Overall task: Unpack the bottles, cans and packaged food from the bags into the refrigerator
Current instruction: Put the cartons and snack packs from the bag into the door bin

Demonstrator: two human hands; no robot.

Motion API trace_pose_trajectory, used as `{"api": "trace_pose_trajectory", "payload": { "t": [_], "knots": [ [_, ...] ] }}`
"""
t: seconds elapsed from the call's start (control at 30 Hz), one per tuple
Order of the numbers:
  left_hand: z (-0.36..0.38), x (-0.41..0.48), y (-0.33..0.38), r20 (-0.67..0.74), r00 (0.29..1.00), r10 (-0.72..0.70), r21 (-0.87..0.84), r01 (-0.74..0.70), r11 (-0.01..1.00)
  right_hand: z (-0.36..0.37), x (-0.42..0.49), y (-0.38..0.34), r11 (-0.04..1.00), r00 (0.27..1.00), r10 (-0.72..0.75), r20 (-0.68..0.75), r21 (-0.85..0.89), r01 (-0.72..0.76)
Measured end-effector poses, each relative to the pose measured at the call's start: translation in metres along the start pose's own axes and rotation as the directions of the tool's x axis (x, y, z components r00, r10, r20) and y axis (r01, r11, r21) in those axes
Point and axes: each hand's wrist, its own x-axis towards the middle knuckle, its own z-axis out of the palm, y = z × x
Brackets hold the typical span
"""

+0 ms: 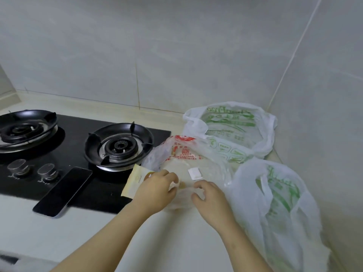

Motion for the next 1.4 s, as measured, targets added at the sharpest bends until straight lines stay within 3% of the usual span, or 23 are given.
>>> {"api": "trace_pose_trajectory", "payload": {
  "t": [0.33,0.47,0.6,0.77,0.9,1.0,1.2,1.4],
  "knots": [
    [0.028,0.063,-0.002,0.067,0.981,-0.181,0.056,0.178,0.982,-0.003,0.078,0.038,0.994,0.992,-0.063,0.109,-0.084,0.072],
    [0.029,0.083,-0.009,0.065,0.979,-0.191,0.043,0.189,0.981,0.001,0.102,0.043,0.932,0.967,-0.138,0.216,-0.303,0.201],
    [0.031,0.101,-0.014,0.057,0.98,-0.192,0.052,0.189,0.981,0.008,0.123,0.05,0.895,0.942,-0.134,0.307,-0.371,0.248],
    [0.042,0.115,-0.018,0.107,0.977,-0.185,0.06,0.179,0.982,0.022,0.139,0.06,0.901,0.936,-0.136,0.325,-0.353,0.253],
    [0.057,0.129,-0.019,0.154,0.978,-0.138,0.273,0.092,0.958,0.026,0.148,0.061,0.939,0.949,-0.142,0.281,-0.266,0.219],
    [0.065,0.143,-0.019,0.184,0.963,-0.199,0.351,0.125,0.928,0.026,0.151,0.063,0.945,0.948,-0.14,0.287,-0.246,0.214],
    [0.073,0.151,-0.022,0.22,0.923,-0.317,0.347,0.229,0.909,0.029,0.148,0.066,0.939,0.948,-0.158,0.277,-0.254,0.23],
    [0.069,0.132,-0.017,0.237,0.934,-0.267,0.298,0.191,0.935,0.03,0.146,0.067,0.938,0.949,-0.159,0.271,-0.257,0.231]
  ]
}}
